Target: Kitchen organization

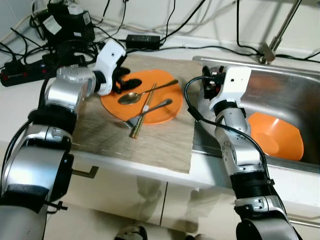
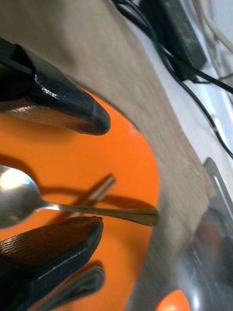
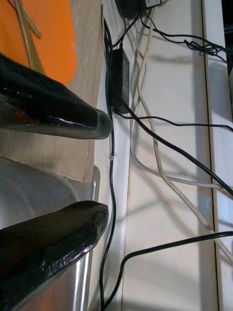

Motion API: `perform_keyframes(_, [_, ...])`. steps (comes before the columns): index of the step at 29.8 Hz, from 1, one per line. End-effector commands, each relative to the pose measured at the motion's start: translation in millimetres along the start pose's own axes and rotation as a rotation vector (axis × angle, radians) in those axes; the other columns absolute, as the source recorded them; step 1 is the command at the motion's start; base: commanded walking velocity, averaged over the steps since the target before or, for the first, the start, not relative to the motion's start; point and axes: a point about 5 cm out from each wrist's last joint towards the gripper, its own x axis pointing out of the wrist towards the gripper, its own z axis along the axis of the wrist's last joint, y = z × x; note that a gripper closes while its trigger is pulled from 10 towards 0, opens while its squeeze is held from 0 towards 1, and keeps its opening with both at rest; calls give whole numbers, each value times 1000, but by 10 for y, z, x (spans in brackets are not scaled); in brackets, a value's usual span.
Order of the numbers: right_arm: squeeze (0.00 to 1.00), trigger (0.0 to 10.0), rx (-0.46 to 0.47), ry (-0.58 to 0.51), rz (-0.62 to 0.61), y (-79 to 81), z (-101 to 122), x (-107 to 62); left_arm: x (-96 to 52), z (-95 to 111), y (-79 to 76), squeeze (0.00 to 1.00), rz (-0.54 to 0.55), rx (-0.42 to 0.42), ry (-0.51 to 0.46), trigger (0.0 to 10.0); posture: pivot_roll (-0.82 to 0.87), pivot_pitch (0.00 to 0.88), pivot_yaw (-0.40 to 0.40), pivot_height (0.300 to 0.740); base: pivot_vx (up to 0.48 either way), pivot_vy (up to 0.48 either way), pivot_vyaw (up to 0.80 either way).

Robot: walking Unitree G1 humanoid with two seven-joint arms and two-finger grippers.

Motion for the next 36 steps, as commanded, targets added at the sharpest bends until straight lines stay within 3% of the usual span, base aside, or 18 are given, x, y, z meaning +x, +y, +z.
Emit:
perform_keyframes(1, [0, 10000, -7, -22, 1, -7, 56, -7, 20, 76, -2, 0, -23, 37, 20, 10000, -59, 0, 57, 740, 0, 0, 0])
perform_keyframes(13, [0, 10000, -5, -22, -17, -35, 64, -31, 124, -7, -32, 0, -35, 63, 148, 10000, -78, 0, 79, 740, 0, 0, 0])
perform_keyframes(36, [0, 10000, 12, -38, -14, 9, 191, -166, 243, -194, -113, 0, 18, 60, 203, 10000, -117, 10, 91, 740, 0, 0, 0])
